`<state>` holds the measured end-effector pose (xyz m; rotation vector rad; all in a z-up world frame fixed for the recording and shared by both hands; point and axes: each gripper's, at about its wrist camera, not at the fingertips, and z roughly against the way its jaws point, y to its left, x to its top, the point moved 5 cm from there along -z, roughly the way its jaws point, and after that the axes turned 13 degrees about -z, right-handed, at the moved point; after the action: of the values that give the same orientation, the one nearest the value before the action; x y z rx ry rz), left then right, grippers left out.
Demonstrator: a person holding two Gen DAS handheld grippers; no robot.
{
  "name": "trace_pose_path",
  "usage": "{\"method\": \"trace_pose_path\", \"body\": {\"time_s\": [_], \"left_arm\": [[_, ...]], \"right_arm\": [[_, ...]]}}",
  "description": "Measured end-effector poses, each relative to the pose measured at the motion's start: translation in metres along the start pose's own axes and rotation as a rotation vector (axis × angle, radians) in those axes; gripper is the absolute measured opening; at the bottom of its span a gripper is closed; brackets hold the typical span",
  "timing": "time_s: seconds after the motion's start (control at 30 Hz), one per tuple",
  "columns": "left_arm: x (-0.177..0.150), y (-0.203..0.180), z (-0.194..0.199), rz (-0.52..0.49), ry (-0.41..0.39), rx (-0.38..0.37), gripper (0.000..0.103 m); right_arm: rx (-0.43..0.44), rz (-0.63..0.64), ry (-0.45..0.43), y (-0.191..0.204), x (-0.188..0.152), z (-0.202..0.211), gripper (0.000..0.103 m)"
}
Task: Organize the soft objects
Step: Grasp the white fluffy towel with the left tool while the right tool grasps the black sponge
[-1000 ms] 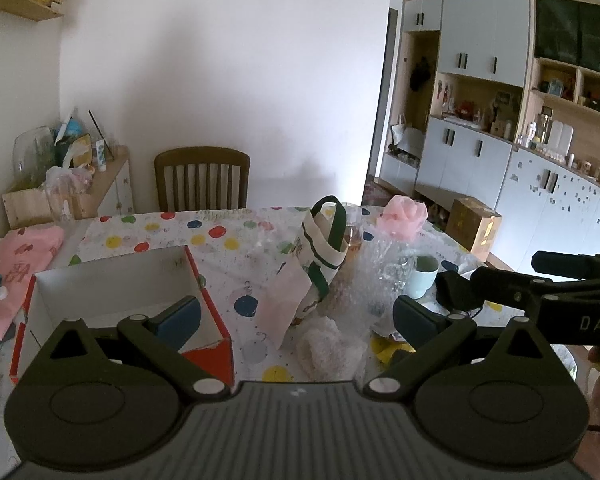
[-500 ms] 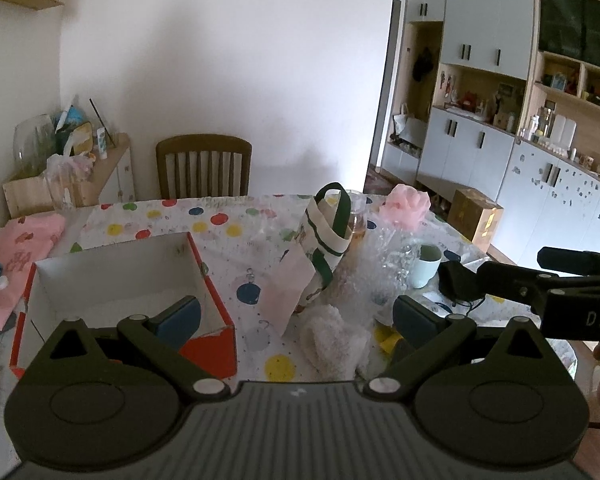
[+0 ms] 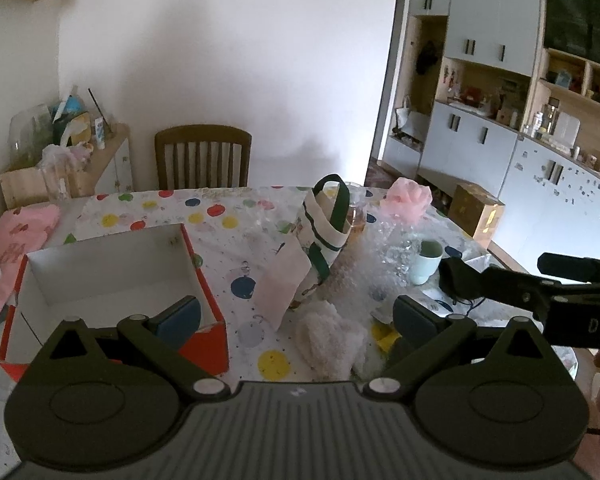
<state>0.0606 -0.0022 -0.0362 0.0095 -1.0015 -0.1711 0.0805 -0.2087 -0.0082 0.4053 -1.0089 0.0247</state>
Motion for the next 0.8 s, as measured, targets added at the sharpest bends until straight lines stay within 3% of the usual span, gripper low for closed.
{"method": "trace_pose_path", "body": {"time_s": [0.27,0.37,0.57,0.8], "left_arm": [[0.003,-0.008,-0.031,0.018,0.056,-0.012,0.103],[0.003,-0.018,-0.046,-0.002,0.077,-0.016,0.103],[0.000,-0.034,-0.078,-0.016,0.119,-0.037,0.103],[-0.014,-0.047,-0.117,-0.034,0.164,-0.004,0.103]], "right_arm": [[0.001,0.039,0.024,-0.026,0.005,-0.017,0.099],[-0.041,0.085,0.015,-0.044,0.007,-0.024,0.099],[-0.088,0.040,0.056,-0.087,0.009,-0.046,0.098],[-0.076,0.066,0.119,-0.111,0.003,-0.075,0.095]]}}
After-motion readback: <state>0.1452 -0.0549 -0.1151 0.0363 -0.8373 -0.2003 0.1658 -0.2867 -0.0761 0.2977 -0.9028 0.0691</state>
